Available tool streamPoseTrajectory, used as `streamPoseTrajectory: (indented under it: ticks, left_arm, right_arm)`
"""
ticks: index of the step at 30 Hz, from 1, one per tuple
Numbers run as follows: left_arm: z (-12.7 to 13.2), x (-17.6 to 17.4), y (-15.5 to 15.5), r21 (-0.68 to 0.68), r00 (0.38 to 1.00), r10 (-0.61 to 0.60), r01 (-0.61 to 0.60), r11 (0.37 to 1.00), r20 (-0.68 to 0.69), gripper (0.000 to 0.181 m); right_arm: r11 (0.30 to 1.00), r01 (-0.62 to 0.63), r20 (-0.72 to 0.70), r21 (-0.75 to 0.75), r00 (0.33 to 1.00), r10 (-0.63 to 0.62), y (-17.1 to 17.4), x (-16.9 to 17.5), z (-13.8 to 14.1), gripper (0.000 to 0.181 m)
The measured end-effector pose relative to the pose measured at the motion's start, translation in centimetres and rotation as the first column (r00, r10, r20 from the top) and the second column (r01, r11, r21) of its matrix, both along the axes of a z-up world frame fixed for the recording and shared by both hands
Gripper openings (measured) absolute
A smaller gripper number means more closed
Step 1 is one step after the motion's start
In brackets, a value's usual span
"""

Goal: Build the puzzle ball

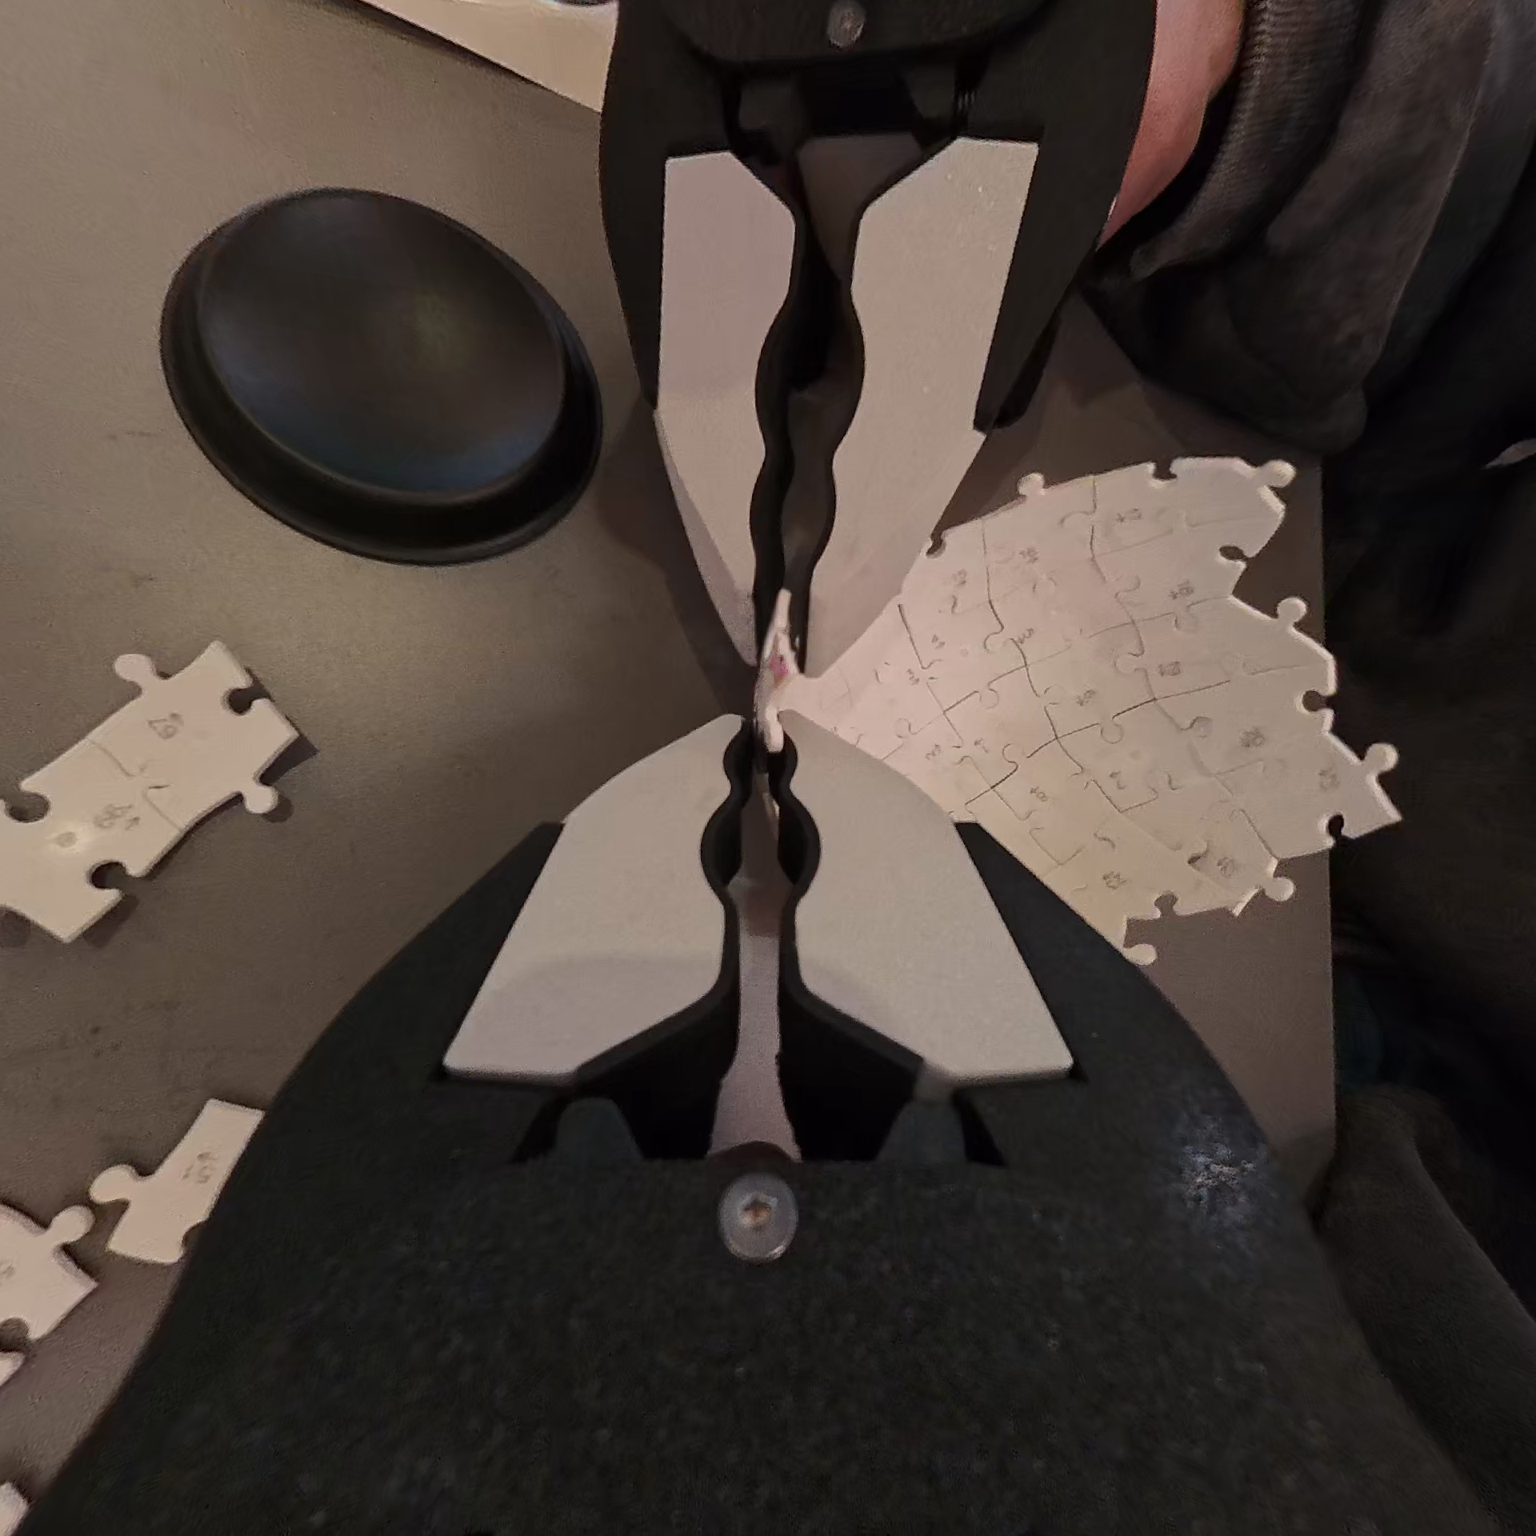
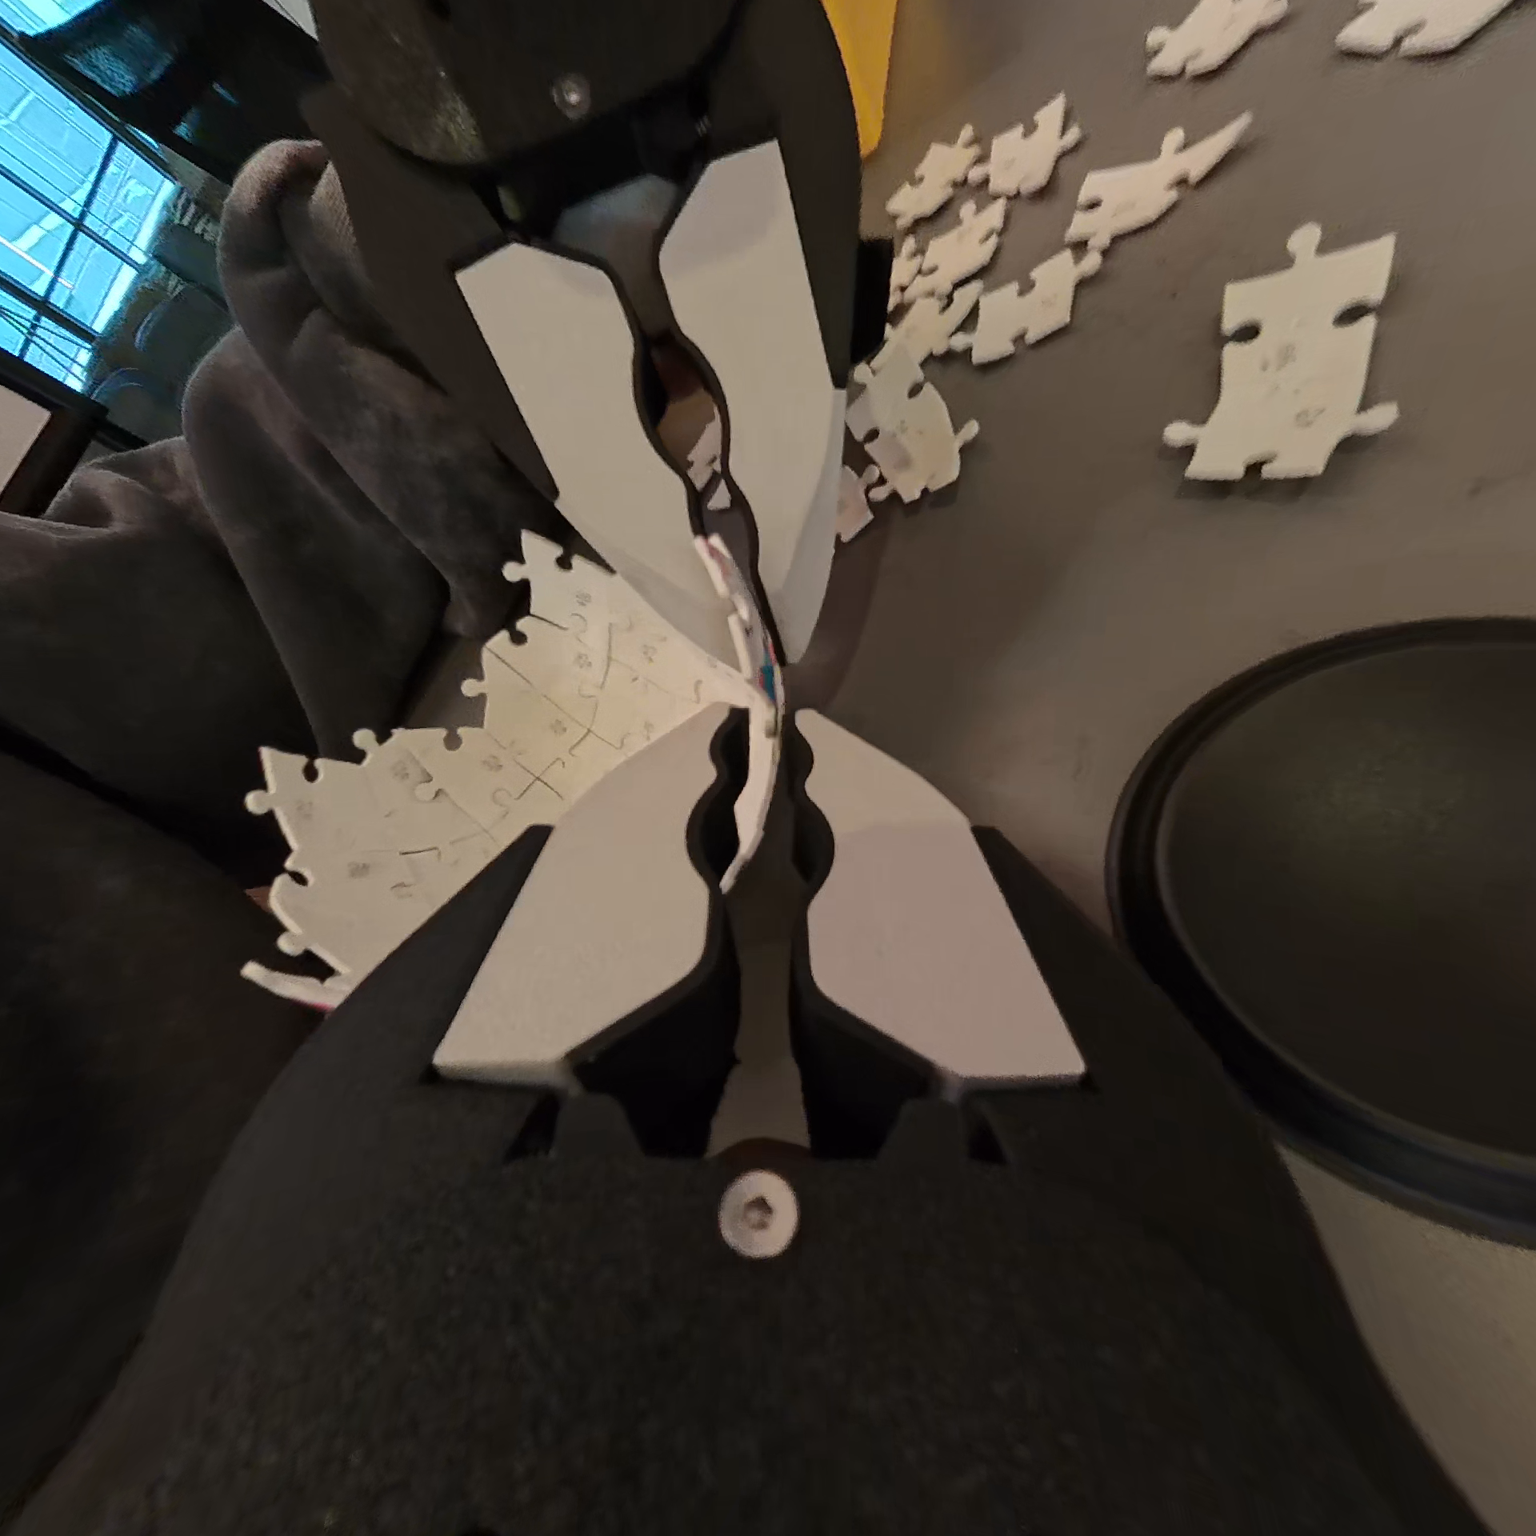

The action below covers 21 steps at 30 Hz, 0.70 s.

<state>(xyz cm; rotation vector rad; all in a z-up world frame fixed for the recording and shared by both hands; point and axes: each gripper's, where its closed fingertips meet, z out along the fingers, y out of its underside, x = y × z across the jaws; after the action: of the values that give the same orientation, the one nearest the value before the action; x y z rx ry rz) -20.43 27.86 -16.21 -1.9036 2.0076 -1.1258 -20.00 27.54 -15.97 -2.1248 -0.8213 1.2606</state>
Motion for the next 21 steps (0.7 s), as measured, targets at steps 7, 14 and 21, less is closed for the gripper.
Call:
streamPoseTrajectory:
  ticks: [7, 14, 21]
  left_arm:
    - [-0.06, -0.02, 0.23, 0.010, 1.000, 0.011, -0.011, 1.000, -0.007, 0.002]
    - [-0.07, -0.03, 0.22, -0.011, 1.000, 0.011, -0.011, 1.000, -0.001, 0.002]
    - [-0.18, 0.04, 0.08, -0.020, 1.000, 0.005, -0.005, 1.000, -0.001, 0.002]
  right_arm:
    - [0.999, 0.019, 0.017, 0.031, 1.000, -0.020, 0.54, -0.25, -0.12, 0.004]
    - [0.998, 0.038, 0.059, 0.042, 0.997, -0.041, 0.83, -0.19, -0.58, 0.010]
    - [0.999, 0.010, 0.067, 0.044, 0.998, -0.013, 0.57, -0.64, -0.68, 0.003]
